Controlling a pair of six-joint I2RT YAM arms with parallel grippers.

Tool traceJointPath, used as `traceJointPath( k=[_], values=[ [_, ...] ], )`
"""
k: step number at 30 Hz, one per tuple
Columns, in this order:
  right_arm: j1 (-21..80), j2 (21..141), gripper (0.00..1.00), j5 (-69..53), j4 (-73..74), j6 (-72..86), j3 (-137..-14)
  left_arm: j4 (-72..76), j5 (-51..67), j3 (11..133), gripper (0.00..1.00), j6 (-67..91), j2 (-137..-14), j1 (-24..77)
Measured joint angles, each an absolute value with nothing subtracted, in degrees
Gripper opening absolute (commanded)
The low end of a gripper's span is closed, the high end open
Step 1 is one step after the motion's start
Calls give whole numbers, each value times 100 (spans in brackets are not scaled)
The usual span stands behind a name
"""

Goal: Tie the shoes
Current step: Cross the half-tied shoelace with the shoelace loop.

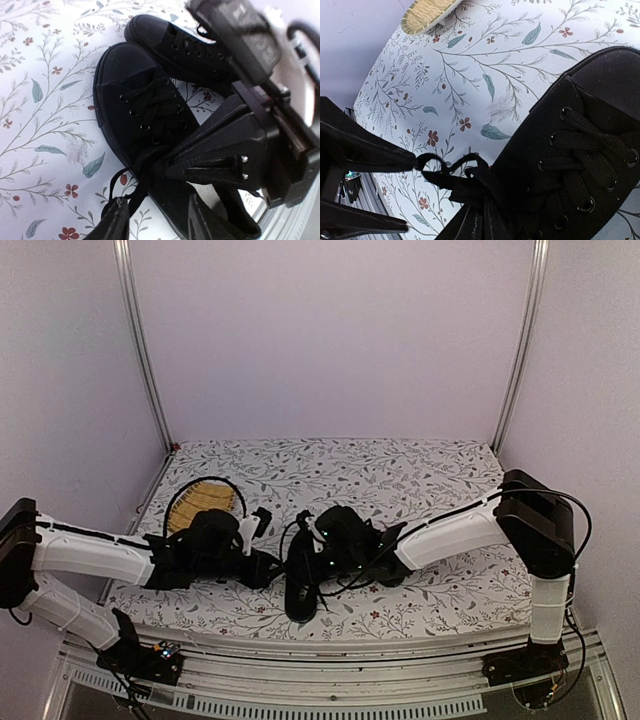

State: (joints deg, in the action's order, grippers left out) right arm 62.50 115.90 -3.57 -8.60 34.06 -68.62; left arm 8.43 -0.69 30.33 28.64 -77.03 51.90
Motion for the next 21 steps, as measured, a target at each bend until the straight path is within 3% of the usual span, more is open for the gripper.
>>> traceJointPath(
  k=[7,21],
  values=[
    [6246,11557,2,-357,-950,3409,-6777,790,381,3015,44,2897,-7334,4571],
    [6248,11325,2,-357,-1046,3496,-6449,1225,2029,3374,42,2576,-8670,3997]
  ],
)
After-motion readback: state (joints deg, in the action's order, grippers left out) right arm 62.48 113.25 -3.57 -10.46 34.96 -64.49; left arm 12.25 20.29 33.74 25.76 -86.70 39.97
